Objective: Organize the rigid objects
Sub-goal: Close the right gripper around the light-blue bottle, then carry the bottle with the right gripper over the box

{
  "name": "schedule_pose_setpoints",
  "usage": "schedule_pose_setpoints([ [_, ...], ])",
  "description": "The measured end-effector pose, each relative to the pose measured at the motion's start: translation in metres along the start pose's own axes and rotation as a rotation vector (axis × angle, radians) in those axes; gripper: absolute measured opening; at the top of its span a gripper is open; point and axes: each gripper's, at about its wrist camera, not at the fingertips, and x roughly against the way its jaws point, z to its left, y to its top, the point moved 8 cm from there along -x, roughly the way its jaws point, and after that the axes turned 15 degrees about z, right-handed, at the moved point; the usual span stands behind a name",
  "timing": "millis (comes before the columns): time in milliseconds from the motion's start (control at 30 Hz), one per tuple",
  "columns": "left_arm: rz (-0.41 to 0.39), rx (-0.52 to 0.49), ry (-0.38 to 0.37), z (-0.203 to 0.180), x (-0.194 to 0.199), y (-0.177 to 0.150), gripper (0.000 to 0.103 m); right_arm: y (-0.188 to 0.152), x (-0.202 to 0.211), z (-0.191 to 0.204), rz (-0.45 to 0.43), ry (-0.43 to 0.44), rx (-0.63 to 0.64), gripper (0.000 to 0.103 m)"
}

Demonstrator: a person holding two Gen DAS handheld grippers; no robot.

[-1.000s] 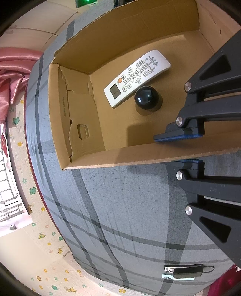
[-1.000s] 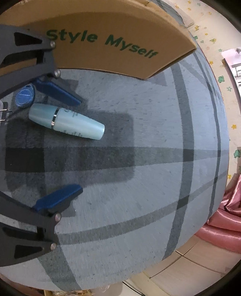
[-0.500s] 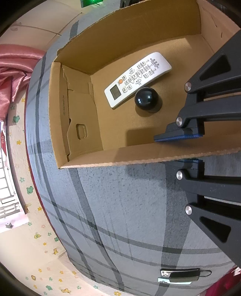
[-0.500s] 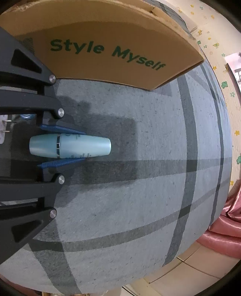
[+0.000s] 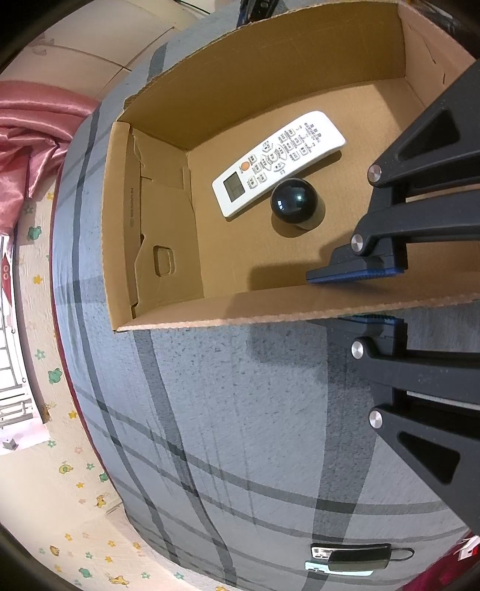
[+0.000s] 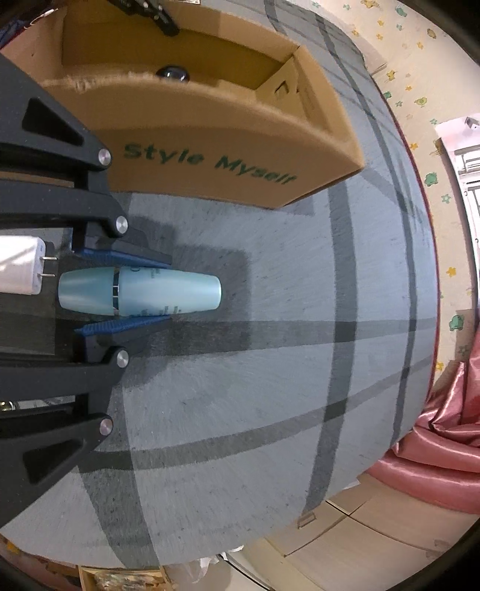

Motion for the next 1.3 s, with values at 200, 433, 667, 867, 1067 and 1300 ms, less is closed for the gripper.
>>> schedule_pose_setpoints([
  [200, 0.007, -0.003, 0.004, 0.0, 0.0, 0.001, 0.015, 0.003, 0.028, 0.009, -0.038, 0.001, 0.008, 0.027],
  [433, 0.016, 0.001, 0.009, -0.001, 0.0, 0.002, 0.015, 0.005, 0.054, 0.022, -0.067, 0.003, 0.03, 0.027],
  [667, 0.025, 0.006, 0.012, -0.001, 0.0, 0.002, 0.015, 0.008, 0.069, 0.039, -0.084, 0.003, 0.065, 0.027],
  [867, 0.029, 0.01, 0.012, 0.0, 0.0, 0.001, 0.015, 0.01, 0.081, 0.061, -0.101, 0.014, 0.099, 0.027],
  [1067, 0.028, 0.015, 0.008, 0.0, 0.0, 0.001, 0.015, 0.014, 0.086, 0.09, -0.11, 0.034, 0.142, 0.027],
  [1300, 0.027, 0.017, 0.004, 0.001, 0.0, 0.001, 0.015, 0.013, 0.081, 0.128, -0.093, 0.056, 0.215, 0.027],
])
